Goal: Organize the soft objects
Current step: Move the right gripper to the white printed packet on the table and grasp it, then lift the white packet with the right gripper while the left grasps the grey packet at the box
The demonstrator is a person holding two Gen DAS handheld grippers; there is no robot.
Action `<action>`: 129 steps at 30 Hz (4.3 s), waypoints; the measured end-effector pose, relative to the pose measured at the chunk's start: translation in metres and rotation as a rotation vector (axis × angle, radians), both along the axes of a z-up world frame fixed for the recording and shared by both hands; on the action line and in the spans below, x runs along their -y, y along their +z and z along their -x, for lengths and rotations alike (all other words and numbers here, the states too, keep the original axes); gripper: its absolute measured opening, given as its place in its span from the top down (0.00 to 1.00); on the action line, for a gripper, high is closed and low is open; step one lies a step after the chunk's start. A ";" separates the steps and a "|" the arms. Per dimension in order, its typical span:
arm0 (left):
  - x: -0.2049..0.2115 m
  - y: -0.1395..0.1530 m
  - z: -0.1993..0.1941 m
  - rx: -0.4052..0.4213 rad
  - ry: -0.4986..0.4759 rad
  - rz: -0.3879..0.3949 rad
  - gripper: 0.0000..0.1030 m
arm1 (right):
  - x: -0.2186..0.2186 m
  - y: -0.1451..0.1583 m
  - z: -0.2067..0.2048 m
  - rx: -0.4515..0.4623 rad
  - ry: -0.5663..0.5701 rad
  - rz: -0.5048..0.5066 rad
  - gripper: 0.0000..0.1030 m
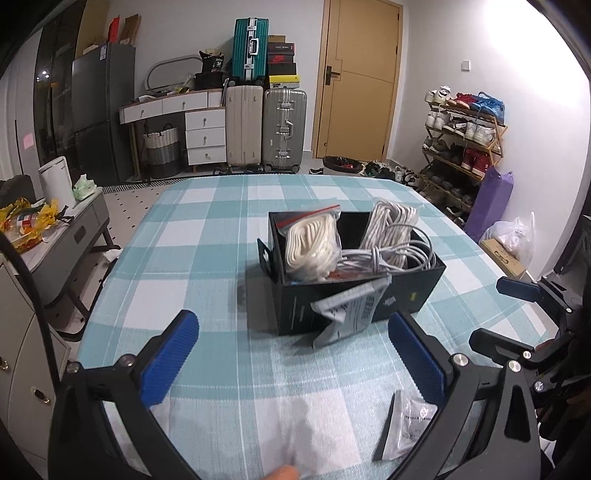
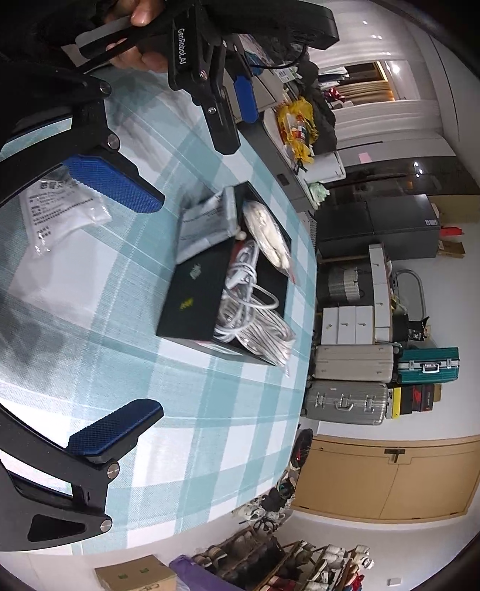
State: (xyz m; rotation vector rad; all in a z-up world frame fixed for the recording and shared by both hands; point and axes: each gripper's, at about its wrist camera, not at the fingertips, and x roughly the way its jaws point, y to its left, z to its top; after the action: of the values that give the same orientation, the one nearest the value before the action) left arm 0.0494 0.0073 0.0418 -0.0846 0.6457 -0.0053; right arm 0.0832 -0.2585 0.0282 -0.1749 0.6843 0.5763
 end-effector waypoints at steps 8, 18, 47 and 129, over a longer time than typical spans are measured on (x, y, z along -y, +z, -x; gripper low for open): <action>-0.005 -0.008 0.011 -0.015 0.010 0.029 0.00 | -0.003 -0.014 0.010 -0.061 0.060 0.008 0.01; -0.016 -0.017 0.013 -0.031 0.038 0.057 0.00 | -0.021 -0.040 0.019 -0.154 0.178 0.080 0.01; -0.014 -0.031 -0.003 -0.073 0.018 0.058 0.00 | -0.032 -0.070 0.003 -0.205 0.109 0.206 0.01; 0.004 -0.038 -0.022 -0.097 -0.038 0.020 0.00 | -0.006 -0.062 -0.035 -0.178 0.081 0.140 0.65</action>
State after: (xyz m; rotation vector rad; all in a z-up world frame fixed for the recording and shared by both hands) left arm 0.0712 0.0028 0.0035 -0.0920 0.7439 -0.0445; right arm 0.1177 -0.2526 -0.0334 -0.2852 0.8942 0.6264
